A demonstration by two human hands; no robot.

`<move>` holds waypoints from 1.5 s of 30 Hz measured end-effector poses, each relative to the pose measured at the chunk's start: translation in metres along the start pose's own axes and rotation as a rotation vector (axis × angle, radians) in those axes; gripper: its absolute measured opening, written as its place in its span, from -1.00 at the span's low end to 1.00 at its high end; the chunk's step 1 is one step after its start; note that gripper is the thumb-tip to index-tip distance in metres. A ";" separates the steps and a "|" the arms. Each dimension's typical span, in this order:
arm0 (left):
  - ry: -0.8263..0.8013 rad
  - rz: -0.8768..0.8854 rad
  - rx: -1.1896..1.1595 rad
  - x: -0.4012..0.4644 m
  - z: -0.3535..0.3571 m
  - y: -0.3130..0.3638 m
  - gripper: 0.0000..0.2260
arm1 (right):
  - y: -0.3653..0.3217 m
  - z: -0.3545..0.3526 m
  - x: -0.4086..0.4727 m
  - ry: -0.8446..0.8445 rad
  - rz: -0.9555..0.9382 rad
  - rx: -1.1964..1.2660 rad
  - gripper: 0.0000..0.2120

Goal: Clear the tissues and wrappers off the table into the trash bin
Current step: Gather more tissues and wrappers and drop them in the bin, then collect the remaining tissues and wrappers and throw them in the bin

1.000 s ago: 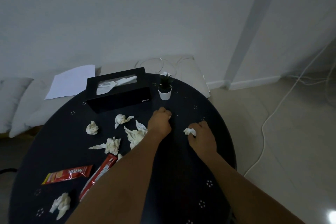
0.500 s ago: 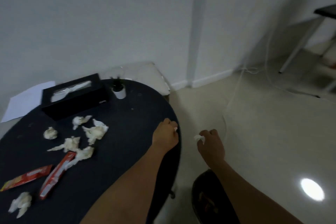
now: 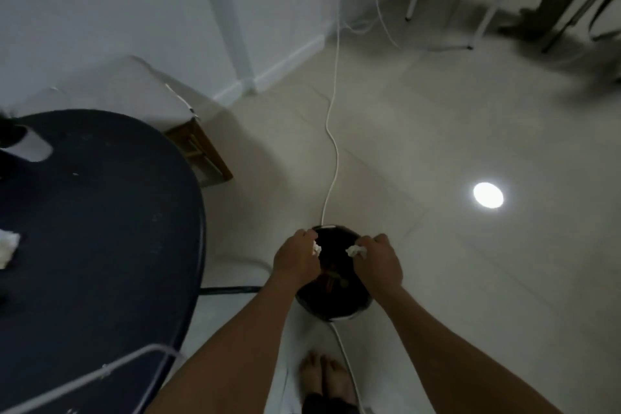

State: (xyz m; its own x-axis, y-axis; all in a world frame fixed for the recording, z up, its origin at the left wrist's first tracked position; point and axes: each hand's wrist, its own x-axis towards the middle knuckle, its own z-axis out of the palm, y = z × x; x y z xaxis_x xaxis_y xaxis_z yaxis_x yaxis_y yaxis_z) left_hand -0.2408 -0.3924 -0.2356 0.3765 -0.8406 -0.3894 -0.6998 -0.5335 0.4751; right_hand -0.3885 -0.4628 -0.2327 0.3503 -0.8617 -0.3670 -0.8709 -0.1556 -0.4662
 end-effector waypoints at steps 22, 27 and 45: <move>-0.010 -0.027 0.021 0.015 0.059 -0.040 -0.68 | 0.035 0.057 0.033 -0.079 0.084 0.009 -0.64; 0.161 0.016 0.053 -0.012 0.003 -0.025 -0.74 | -0.019 0.012 0.022 -0.040 -0.041 -0.055 -0.69; 0.667 -0.349 0.008 -0.128 -0.169 -0.115 -0.83 | -0.252 0.002 -0.015 -0.041 -0.687 -0.082 -0.72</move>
State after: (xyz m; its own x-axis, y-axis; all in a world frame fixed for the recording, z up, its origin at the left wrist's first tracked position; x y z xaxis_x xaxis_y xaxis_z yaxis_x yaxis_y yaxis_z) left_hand -0.1061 -0.2395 -0.1075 0.8632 -0.5028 0.0453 -0.4759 -0.7806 0.4051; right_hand -0.1732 -0.4103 -0.1109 0.8429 -0.5364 -0.0414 -0.4700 -0.6968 -0.5419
